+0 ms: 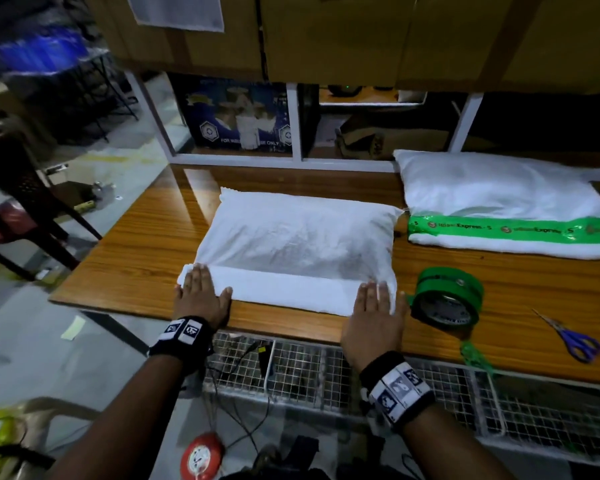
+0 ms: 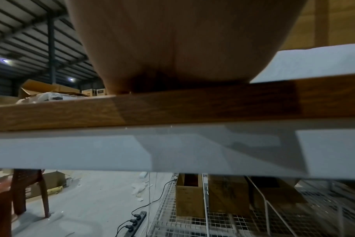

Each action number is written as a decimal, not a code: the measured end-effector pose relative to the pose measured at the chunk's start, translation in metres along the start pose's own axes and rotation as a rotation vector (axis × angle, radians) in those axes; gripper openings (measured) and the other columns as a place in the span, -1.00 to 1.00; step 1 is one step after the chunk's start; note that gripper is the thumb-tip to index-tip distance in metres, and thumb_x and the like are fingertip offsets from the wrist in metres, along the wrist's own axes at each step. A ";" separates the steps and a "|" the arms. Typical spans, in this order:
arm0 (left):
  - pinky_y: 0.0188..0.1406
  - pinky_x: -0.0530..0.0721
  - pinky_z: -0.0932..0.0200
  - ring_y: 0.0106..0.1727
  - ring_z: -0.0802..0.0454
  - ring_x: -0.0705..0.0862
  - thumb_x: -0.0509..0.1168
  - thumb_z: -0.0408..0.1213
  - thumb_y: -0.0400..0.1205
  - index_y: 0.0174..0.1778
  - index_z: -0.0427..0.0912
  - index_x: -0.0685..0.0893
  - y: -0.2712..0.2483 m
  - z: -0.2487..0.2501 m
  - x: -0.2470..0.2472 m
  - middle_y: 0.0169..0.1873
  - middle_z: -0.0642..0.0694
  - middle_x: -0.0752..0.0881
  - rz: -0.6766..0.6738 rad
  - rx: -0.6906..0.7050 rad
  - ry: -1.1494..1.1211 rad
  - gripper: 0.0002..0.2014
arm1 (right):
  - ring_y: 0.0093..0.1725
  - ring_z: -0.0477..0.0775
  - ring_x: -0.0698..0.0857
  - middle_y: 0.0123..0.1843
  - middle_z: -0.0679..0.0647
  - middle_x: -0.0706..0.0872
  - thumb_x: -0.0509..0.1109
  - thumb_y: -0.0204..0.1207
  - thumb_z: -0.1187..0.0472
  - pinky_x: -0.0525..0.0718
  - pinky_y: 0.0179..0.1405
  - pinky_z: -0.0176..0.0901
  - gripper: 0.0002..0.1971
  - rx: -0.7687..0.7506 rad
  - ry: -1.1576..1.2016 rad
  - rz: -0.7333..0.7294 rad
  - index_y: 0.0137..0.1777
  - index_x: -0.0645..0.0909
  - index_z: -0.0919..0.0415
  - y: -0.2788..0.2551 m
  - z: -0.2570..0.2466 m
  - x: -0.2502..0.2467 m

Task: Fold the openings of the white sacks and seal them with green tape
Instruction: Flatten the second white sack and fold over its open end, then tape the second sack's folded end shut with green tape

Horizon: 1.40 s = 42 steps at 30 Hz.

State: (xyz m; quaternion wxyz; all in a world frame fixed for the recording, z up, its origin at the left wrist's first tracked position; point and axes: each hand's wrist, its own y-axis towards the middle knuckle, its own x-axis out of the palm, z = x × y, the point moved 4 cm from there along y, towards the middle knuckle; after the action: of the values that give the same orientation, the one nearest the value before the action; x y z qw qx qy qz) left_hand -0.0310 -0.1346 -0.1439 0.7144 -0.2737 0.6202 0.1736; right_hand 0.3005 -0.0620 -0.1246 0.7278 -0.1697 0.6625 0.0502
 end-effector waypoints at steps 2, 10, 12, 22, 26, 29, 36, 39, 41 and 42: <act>0.71 -0.08 -0.17 0.76 -0.12 -0.10 -0.12 0.20 0.75 0.75 -0.24 -0.19 0.001 0.000 0.001 0.75 -0.20 -0.14 0.024 0.005 -0.006 -0.21 | 0.77 0.24 -0.11 0.79 0.25 -0.12 -0.06 0.67 0.01 -0.29 0.62 0.47 -0.27 -0.124 0.047 0.073 0.75 -0.19 0.32 -0.002 -0.037 -0.021; 0.64 -0.16 -0.41 0.73 -0.36 -0.14 -0.23 0.44 0.62 0.75 -0.11 -0.21 0.003 -0.014 0.009 0.72 -0.36 -0.18 0.023 -0.068 0.003 -0.09 | 0.77 0.11 -0.09 0.78 0.06 -0.16 -0.24 0.71 -0.29 -0.07 0.72 0.30 -0.25 -0.221 0.145 0.074 0.76 -0.27 0.12 0.012 -0.047 0.010; 0.57 -0.23 -0.50 0.71 -0.40 -0.18 -0.28 0.52 0.55 0.74 -0.10 -0.22 0.003 -0.016 0.011 0.72 -0.39 -0.18 0.019 -0.100 -0.007 -0.03 | 0.77 0.09 -0.06 0.80 0.07 -0.12 -0.29 0.68 -0.31 -0.04 0.73 0.23 -0.23 -0.074 0.165 0.108 0.77 -0.26 0.13 0.003 0.002 0.022; 0.60 -0.44 -0.31 0.71 -0.40 -0.27 -0.13 0.33 0.63 0.75 -0.23 -0.13 -0.045 0.080 -0.009 0.71 -0.42 -0.18 0.309 0.447 -0.017 -0.09 | 0.78 0.14 -0.08 0.79 0.15 -0.11 -0.38 0.61 -0.25 -0.05 0.74 0.16 -0.17 -0.024 0.187 0.126 0.77 -0.14 0.26 -0.003 0.020 0.029; 0.56 0.37 -0.18 0.68 -0.29 0.26 -0.31 0.25 0.74 0.65 -0.27 0.33 -0.078 0.158 0.002 0.62 -0.27 0.39 0.102 0.830 -0.034 -0.21 | 0.78 0.10 -0.13 0.80 0.11 -0.15 -0.36 0.60 -0.28 -0.07 0.74 0.18 -0.17 -0.015 0.202 0.073 0.77 -0.17 0.22 -0.002 0.019 0.026; 0.38 0.57 -0.15 0.54 -0.27 0.49 -0.31 0.22 0.76 0.47 -0.24 0.60 -0.084 0.166 0.014 0.42 -0.18 0.65 0.016 0.878 -0.031 -0.22 | 0.77 0.12 0.00 0.80 0.12 0.00 -0.02 0.71 -0.21 0.10 0.70 0.24 -0.25 -0.088 0.140 0.091 0.77 -0.04 0.22 -0.008 0.023 0.002; 0.57 0.37 -0.11 0.67 -0.22 0.28 -0.29 0.27 0.67 0.57 -0.19 0.49 -0.082 0.168 0.011 0.55 -0.17 0.53 0.039 0.839 -0.084 -0.19 | 0.34 0.20 0.53 0.55 0.11 0.41 0.68 0.26 -0.02 0.69 0.13 0.14 -0.07 0.152 0.116 0.366 0.61 0.30 -0.01 -0.023 0.128 -0.082; 0.61 0.35 -0.09 0.66 -0.21 0.30 -0.32 0.30 0.67 0.58 -0.19 0.50 -0.084 0.168 0.009 0.54 -0.16 0.53 0.029 0.824 -0.066 -0.16 | 0.19 0.23 0.68 0.45 0.13 0.50 0.69 0.29 0.01 0.77 -0.01 0.10 -0.15 0.194 0.195 0.187 0.56 0.36 0.01 -0.003 0.166 -0.075; 0.62 0.34 -0.08 0.65 -0.20 0.33 -0.33 0.32 0.66 0.58 -0.15 0.50 -0.086 0.167 0.008 0.55 -0.14 0.53 0.017 0.816 -0.044 -0.15 | 0.21 0.24 0.68 0.34 0.11 0.62 0.67 0.30 0.16 0.74 0.09 0.07 -0.30 0.145 0.319 0.226 0.45 0.50 0.04 0.001 0.178 -0.074; 0.59 0.38 -0.10 0.63 -0.21 0.36 -0.31 0.32 0.66 0.57 -0.14 0.50 -0.086 0.167 0.008 0.54 -0.12 0.54 0.018 0.808 -0.030 -0.17 | 0.22 0.24 0.67 0.32 0.12 0.64 0.65 0.30 0.22 0.71 0.12 0.04 -0.33 0.135 0.354 0.247 0.42 0.52 0.07 0.000 0.181 -0.072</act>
State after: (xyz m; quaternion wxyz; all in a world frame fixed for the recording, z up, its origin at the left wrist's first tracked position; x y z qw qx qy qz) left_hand 0.1526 -0.1023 -0.1226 0.7719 0.0371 0.6303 -0.0740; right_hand 0.4638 0.0058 -0.0424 0.5981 -0.0443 0.7976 0.0640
